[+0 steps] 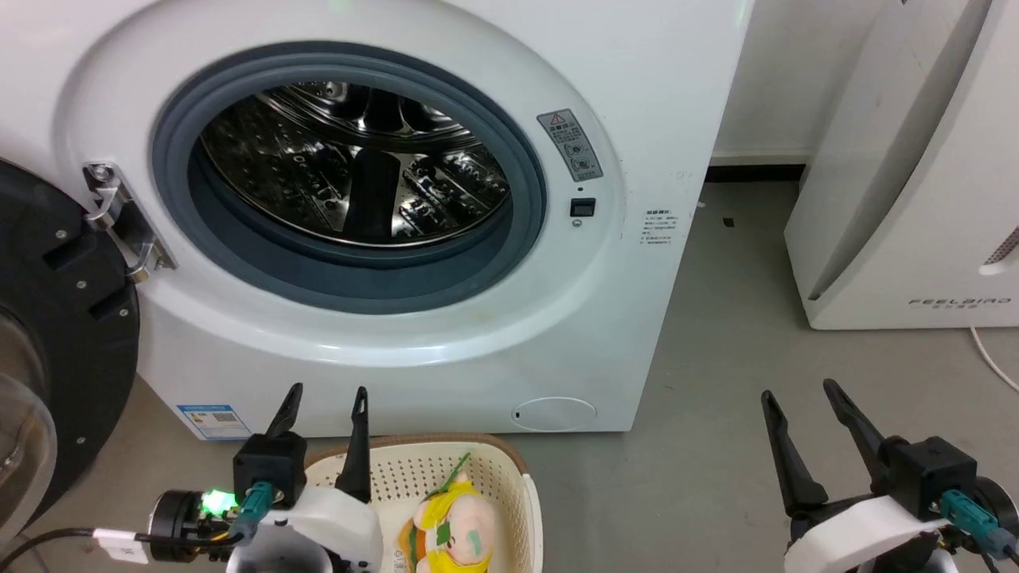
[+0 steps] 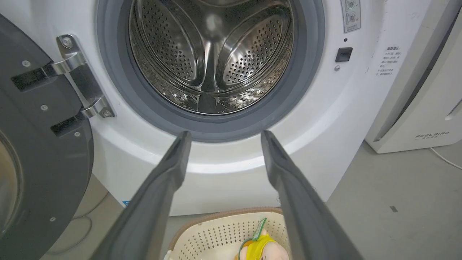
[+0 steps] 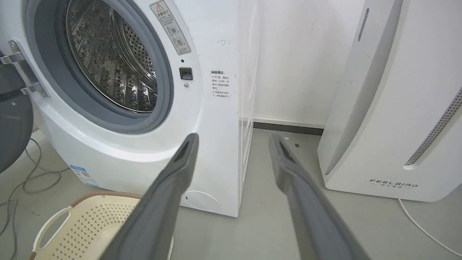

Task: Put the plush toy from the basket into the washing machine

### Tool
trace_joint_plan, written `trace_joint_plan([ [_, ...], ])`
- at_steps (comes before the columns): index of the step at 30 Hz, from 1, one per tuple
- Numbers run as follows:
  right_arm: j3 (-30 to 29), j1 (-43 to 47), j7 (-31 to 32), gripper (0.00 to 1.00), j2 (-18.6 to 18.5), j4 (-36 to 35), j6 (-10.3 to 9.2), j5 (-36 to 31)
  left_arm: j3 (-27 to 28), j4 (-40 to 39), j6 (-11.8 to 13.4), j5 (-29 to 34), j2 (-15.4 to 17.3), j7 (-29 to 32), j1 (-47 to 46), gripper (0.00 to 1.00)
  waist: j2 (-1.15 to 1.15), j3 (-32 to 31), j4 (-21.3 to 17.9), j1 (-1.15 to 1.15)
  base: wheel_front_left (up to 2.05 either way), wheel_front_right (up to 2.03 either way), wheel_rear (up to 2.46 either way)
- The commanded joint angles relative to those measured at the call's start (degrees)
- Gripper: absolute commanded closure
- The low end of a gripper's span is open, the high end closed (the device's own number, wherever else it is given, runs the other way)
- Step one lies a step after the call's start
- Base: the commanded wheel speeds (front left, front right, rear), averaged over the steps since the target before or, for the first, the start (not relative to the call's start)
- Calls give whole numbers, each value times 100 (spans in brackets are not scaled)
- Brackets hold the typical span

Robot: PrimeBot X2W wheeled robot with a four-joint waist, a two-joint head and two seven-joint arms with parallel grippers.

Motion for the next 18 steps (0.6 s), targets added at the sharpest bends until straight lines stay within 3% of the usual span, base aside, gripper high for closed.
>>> trace_joint_plan([
  [1, -10, -104, -66, 0, 0, -34, -1, 59, -44, 94, 5, 39, 38, -56, -153, 0, 0, 52, -32, -1, 0, 0, 0],
  [18, -7, -373, -269, 0, 0, -139, -2, 294, -551, 1380, -63, 224, 155, -260, -936, 0, 0, 719, -295, -1, 0, 0, 0],
])
